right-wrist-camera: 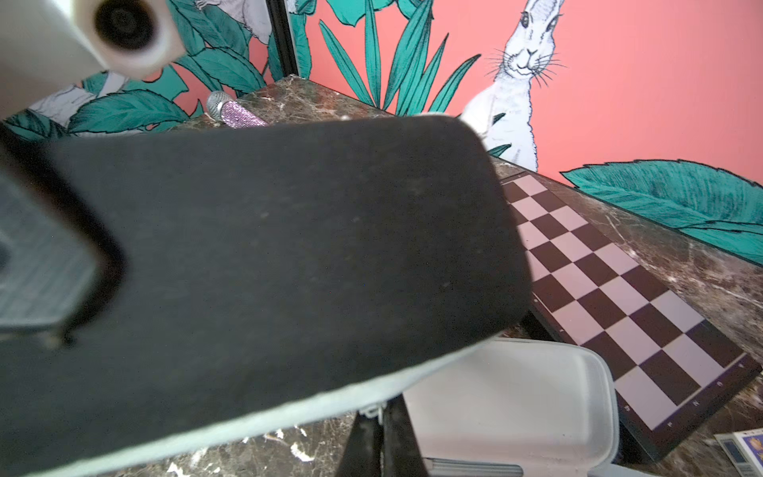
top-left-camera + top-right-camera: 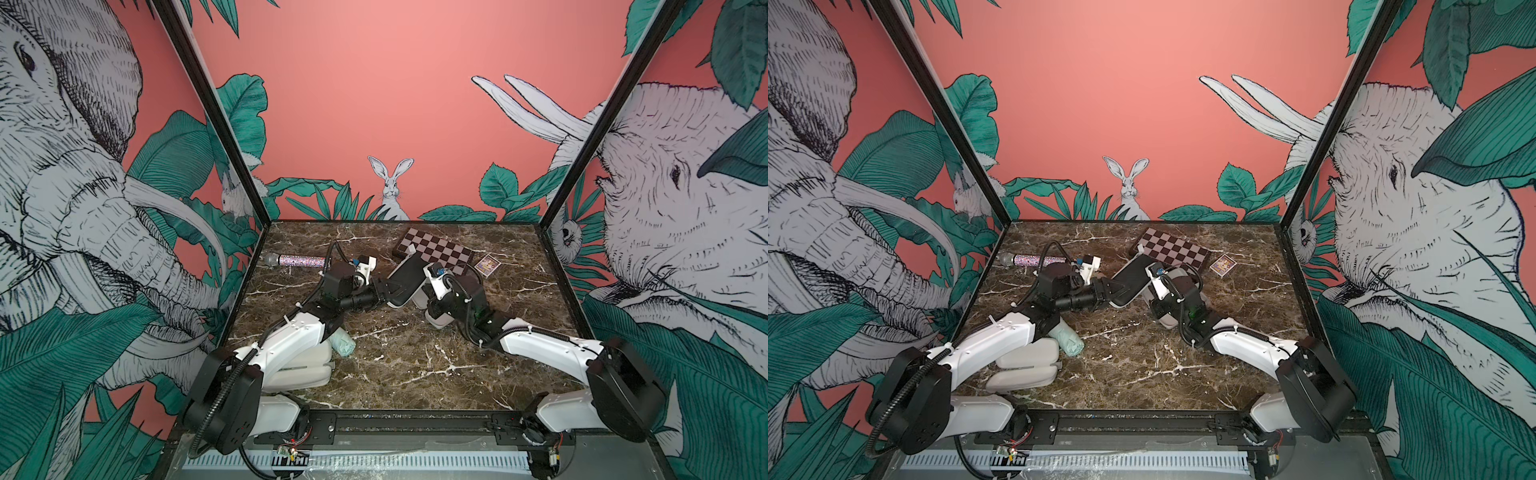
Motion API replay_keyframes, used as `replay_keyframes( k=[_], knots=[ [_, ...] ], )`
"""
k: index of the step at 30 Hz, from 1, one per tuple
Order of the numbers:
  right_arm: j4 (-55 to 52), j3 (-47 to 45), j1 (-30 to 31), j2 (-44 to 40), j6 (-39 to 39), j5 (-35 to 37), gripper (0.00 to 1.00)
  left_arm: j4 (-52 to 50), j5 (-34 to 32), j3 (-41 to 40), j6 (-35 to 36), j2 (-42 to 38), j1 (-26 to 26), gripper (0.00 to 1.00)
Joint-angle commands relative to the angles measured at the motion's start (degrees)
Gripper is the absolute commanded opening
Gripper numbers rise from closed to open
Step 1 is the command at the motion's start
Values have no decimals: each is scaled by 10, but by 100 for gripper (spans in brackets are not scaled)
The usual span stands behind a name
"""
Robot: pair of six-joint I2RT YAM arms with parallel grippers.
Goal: Put umbrellas into zippered umbrella sleeves
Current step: Zip the zipper on the umbrella sleeve, then adjust the umbrella sleeve.
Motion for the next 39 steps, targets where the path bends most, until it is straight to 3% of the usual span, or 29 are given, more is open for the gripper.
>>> replay_keyframes(
  k=[1, 7, 9, 15, 16, 18, 20, 24, 28, 33, 39],
  knots=[
    [-7, 23, -35, -11, -13, 17, 0, -4, 67, 21, 25, -25, 7, 18],
    [-20, 52, -80, 8, -50, -15, 0, -32, 149, 27, 51, -14, 9, 17],
    [-20, 64, -93, 18, -69, -31, 0, -68, 172, 30, 79, -9, 8, 12],
    [-37, 90, -112, 27, -90, -86, 0, -97, 186, 21, 114, -9, 9, 11],
    [-51, 94, -112, 23, -88, -111, 4, -103, 176, 23, 124, -11, 12, 11],
    [-88, 94, -112, 8, -61, -136, 33, -105, 164, 32, 135, -14, 18, 12],
    [-125, 87, -114, -12, -33, -138, 46, -101, 163, 42, 138, -12, 27, 12],
    [-180, 67, -153, -64, 58, -176, 59, -95, 173, 57, 145, -1, 33, 14],
    [-147, 56, -181, -77, 165, -309, 76, -98, 186, 66, 158, 5, 32, 16],
    [-112, 83, -181, -7, 246, -416, 82, -99, 197, 78, 176, 0, 33, 18],
    [24, 99, -181, 64, 355, -500, 78, -92, 206, 86, 186, -9, 33, 19]
  ],
)
